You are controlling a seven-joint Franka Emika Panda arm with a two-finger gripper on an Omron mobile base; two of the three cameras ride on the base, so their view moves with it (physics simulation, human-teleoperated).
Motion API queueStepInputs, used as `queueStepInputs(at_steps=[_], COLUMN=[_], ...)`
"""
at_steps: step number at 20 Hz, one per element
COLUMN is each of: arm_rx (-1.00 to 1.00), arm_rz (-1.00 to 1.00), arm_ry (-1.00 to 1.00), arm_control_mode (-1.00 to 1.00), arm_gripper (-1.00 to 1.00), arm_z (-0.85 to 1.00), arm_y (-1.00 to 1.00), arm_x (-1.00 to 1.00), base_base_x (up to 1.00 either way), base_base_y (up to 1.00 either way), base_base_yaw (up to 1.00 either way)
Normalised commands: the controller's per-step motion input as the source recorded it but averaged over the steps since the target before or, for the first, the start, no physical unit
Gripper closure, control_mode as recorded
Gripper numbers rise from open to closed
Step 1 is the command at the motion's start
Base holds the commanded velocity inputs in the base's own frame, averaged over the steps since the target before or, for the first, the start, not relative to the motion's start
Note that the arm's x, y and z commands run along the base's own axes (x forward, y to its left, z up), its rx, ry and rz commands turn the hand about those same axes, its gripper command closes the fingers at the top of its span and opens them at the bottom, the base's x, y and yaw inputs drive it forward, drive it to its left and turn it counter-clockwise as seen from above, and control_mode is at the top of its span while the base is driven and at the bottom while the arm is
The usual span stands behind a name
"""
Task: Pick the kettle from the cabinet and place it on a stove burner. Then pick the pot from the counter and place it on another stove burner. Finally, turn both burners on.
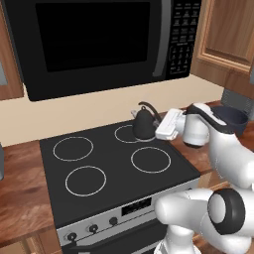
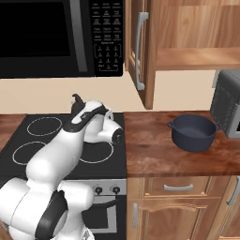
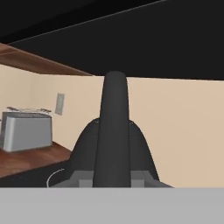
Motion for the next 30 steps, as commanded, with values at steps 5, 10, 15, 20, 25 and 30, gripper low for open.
queueStepInputs(at_steps=[5,10,15,20,25,30], arm_rx=[0.00,0.00,0.00,0.00,0.00,0.00], arm_rz=[0.00,0.00,0.00,0.00,0.00,0.00], arm_ry=[0.00,0.00,0.00,0.00,0.00,0.00], arm_control_mode=[-1.00,-1.00,-1.00,-1.00,-1.00,-1.00], arm_gripper=[1.00,1.00,1.00,1.00,1.00,1.00], arm_z=[-0.06,-0.10,-0.13,-0.11,-0.11,-0.14], arm_y=[-0.04,-0.04,-0.03,0.00,0.00,0.00], arm_x=[0.26,0.25,0.20,0.23,0.20,0.16], base_base_x=[0.00,0.00,0.00,0.00,0.00,0.00], base_base_y=[0.00,0.00,0.00,0.00,0.00,0.00], base_base_yaw=[0.00,0.00,0.00,0.00,0.00,0.00])
